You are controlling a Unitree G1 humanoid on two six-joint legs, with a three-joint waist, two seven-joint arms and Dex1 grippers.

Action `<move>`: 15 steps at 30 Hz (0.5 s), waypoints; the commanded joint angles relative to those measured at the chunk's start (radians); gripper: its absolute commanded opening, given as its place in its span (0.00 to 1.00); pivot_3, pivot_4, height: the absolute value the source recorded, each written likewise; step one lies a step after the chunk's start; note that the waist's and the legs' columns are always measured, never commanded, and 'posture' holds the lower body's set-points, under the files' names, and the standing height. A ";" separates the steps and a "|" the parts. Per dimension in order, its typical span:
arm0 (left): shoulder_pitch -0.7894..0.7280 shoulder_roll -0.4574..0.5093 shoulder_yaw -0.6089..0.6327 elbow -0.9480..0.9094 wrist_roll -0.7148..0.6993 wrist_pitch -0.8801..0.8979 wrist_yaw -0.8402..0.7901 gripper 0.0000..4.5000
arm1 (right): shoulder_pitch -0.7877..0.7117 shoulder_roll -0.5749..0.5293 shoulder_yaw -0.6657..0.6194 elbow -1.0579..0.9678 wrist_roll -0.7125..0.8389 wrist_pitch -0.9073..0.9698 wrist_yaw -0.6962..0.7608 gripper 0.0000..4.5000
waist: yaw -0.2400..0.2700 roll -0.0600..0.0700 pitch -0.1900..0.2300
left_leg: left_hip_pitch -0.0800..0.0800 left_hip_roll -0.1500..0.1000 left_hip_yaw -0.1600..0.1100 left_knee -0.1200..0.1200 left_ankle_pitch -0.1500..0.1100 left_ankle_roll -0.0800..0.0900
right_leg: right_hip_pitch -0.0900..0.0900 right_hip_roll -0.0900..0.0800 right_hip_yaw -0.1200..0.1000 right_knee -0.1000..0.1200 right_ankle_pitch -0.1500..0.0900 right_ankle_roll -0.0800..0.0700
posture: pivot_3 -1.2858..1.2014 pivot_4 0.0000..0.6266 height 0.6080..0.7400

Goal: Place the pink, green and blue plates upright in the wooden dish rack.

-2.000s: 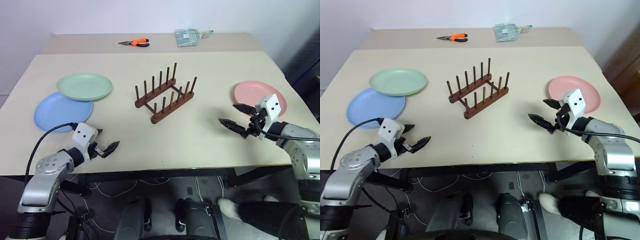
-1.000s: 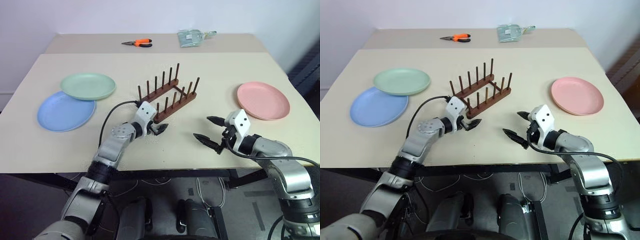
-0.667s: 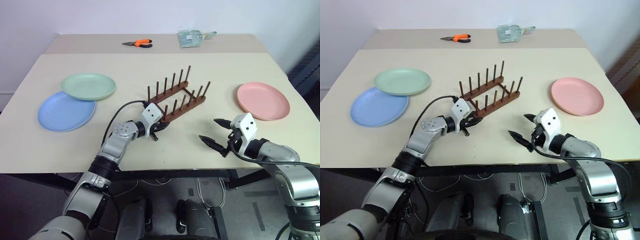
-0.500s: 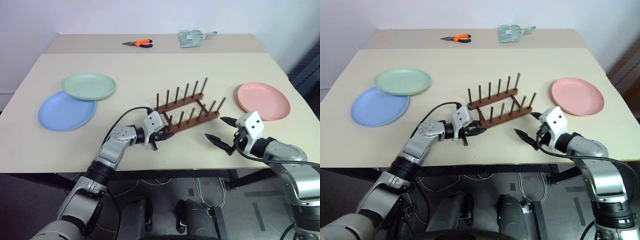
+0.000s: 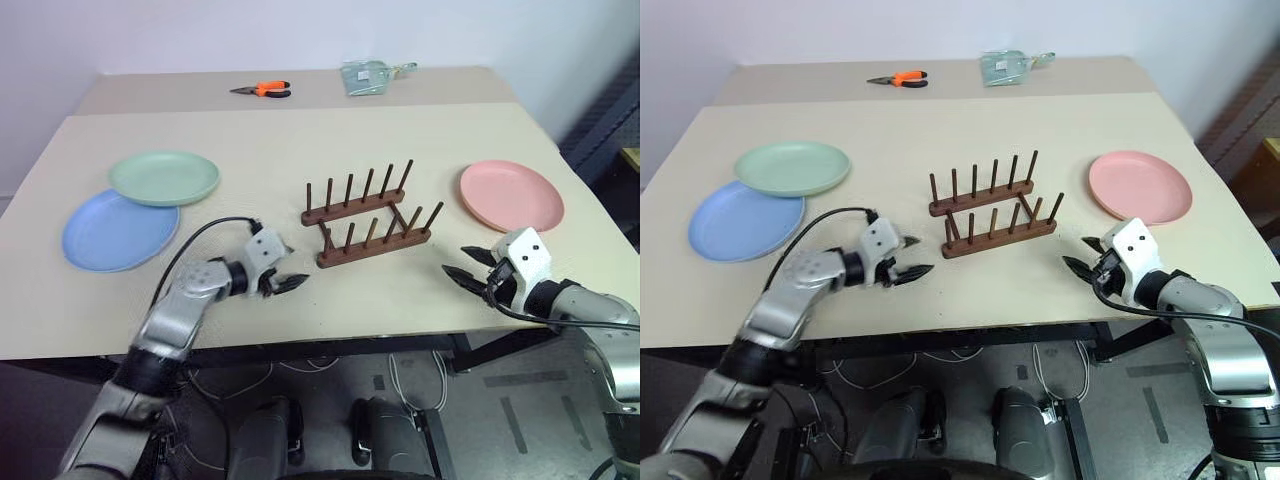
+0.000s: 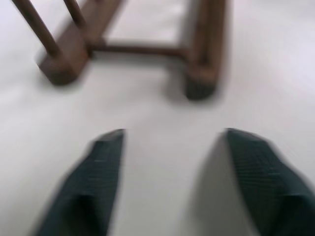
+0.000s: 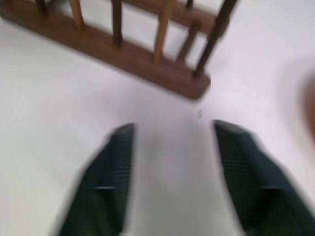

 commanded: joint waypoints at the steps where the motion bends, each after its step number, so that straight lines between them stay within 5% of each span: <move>1: 0.009 -0.033 -0.057 -0.128 -0.056 0.157 -0.007 0.29 | -0.029 -0.006 0.063 0.027 -0.062 -0.033 -0.003 0.11 | 0.006 0.000 0.000 | 0.000 0.000 0.000 0.000 0.000 0.000 | 0.000 0.000 0.000 0.000 0.000 0.000 | 0.52 0.24 1.00; 2: 0.003 -0.044 -0.075 -0.141 -0.056 0.176 -0.002 0.29 | -0.039 -0.001 0.077 0.038 -0.075 -0.039 -0.007 0.01 | 0.012 0.000 0.000 | 0.000 -0.001 -0.001 0.000 0.000 0.000 | 0.001 0.000 0.000 0.000 0.000 0.000 | 0.52 0.24 1.00; 7: -0.082 -0.179 -0.166 -0.036 0.077 0.193 0.171 0.29 | -0.171 0.056 0.173 0.154 -0.142 -0.035 -0.044 0.01 | 0.028 0.000 0.000 | -0.001 -0.002 -0.001 0.001 -0.001 0.002 | 0.001 0.000 -0.001 -0.001 0.000 0.001 | 0.52 0.24 1.00; 15: -0.162 -0.272 -0.108 0.159 0.149 0.139 0.382 0.29 | -0.354 0.141 0.246 0.385 -0.259 -0.109 -0.146 0.01 | 0.019 0.000 -0.001 | 0.001 -0.002 -0.001 0.002 -0.001 0.002 | 0.003 0.001 -0.001 0.000 0.000 0.001 | 0.52 0.24 1.00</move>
